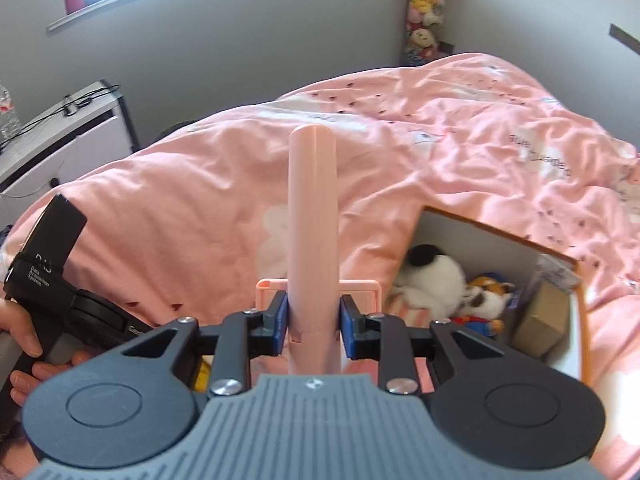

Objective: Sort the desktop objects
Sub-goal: 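Carry the pink cylinder over the box while the left gripper grasps the yellow tape measure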

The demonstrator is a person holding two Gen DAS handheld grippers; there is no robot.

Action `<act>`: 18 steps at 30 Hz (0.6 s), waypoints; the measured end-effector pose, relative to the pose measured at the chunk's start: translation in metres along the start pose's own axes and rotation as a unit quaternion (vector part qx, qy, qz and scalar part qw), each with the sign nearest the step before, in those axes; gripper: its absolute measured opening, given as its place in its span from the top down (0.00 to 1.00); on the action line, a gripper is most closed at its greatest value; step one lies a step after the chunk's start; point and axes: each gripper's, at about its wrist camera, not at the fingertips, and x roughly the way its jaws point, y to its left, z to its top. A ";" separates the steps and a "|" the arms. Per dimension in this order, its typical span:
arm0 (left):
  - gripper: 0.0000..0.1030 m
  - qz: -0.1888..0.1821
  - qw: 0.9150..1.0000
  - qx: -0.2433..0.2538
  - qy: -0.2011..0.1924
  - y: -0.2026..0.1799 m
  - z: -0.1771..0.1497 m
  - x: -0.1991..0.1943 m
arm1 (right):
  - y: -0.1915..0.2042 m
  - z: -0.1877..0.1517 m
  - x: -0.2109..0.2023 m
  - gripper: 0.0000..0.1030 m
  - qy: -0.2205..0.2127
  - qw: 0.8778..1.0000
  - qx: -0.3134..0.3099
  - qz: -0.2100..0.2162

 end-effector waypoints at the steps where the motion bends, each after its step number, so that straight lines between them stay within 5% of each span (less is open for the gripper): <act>1: 0.71 0.011 1.000 -0.006 -0.003 0.000 0.000 0.002 | -0.007 -0.002 -0.003 0.72 0.002 1.000 0.004 -0.012; 11: 0.71 0.067 0.998 -0.016 -0.012 -0.008 -0.007 0.006 | -0.057 -0.024 -0.015 0.72 0.012 0.997 0.043 -0.070; 18: 0.59 0.098 0.995 -0.026 -0.014 -0.014 -0.008 0.015 | -0.072 -0.034 -0.017 0.72 0.010 0.996 0.053 -0.073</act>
